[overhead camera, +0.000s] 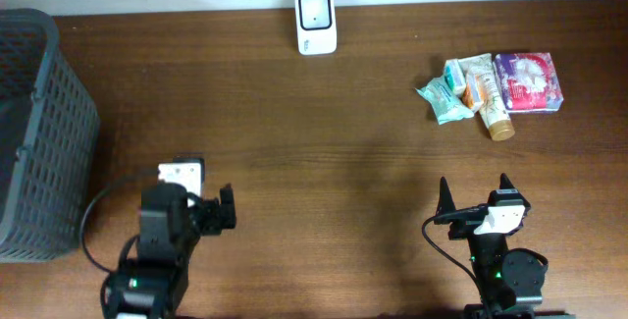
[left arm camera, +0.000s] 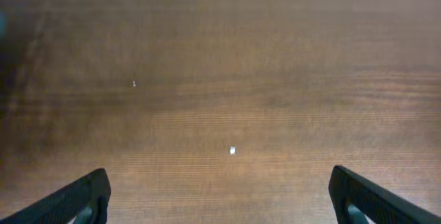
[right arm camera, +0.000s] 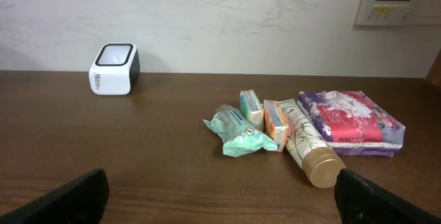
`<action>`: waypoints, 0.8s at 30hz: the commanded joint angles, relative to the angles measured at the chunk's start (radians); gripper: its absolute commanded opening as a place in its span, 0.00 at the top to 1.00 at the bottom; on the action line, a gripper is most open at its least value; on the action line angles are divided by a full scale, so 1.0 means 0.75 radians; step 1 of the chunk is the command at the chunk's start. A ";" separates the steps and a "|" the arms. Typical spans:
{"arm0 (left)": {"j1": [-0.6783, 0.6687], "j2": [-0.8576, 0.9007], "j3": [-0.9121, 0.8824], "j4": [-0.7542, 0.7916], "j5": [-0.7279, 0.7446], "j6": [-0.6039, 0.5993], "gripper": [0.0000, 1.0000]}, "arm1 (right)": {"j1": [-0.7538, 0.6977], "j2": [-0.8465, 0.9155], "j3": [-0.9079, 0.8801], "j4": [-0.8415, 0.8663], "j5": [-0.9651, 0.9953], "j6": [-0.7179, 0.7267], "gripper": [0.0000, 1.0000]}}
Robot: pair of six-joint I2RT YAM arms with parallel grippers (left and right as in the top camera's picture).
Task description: Scan the item barcode
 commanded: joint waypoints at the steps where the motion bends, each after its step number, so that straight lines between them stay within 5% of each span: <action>1: -0.005 -0.171 -0.151 0.073 -0.009 0.024 0.01 | 0.007 -0.009 -0.012 -0.003 0.016 -0.004 0.01; 6: -0.005 -0.424 -0.399 0.444 0.001 0.024 0.01 | 0.007 -0.009 -0.012 -0.003 0.016 -0.004 0.01; 14: 0.083 -0.795 -0.658 0.721 0.033 0.074 0.01 | 0.007 -0.009 -0.012 -0.003 0.016 -0.004 0.01; 20: 0.107 -0.838 -0.705 0.754 0.038 0.195 0.01 | 0.007 -0.009 -0.012 -0.003 0.016 -0.004 0.01; 24: 0.145 -0.993 -0.705 0.575 0.051 0.205 0.01 | 0.007 -0.009 -0.012 -0.003 0.016 -0.004 0.01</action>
